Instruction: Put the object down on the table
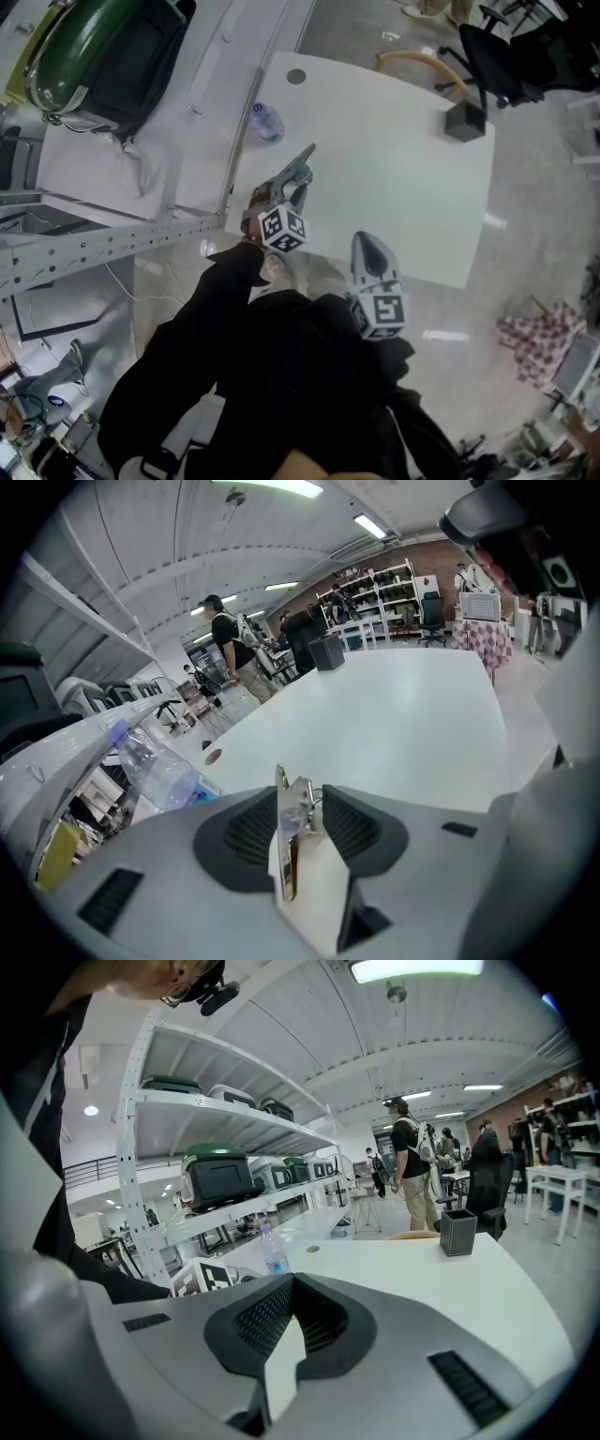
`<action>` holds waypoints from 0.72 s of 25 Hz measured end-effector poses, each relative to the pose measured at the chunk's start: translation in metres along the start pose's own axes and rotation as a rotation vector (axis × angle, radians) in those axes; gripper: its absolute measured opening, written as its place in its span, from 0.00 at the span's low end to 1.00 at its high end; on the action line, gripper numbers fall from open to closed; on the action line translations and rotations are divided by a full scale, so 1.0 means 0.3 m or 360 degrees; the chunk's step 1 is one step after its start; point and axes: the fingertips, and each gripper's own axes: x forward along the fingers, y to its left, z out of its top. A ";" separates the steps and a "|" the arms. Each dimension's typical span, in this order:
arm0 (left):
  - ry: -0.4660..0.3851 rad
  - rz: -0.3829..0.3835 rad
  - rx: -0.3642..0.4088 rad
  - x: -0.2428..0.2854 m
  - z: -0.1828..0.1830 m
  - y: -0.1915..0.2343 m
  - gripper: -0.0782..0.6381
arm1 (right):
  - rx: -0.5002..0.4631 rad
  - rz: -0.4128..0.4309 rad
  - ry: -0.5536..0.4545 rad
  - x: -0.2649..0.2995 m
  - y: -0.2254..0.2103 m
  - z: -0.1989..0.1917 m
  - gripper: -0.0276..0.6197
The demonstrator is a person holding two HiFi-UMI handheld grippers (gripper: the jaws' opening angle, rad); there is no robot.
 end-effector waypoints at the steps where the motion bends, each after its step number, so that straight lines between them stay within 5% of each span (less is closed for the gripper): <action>1: -0.0010 0.0006 -0.0007 -0.010 0.004 0.004 0.29 | -0.0007 0.0002 -0.0006 -0.002 0.006 0.002 0.05; 18: -0.0140 0.0082 -0.0102 -0.173 0.066 0.039 0.29 | -0.0119 -0.0046 -0.0117 -0.060 0.056 0.025 0.05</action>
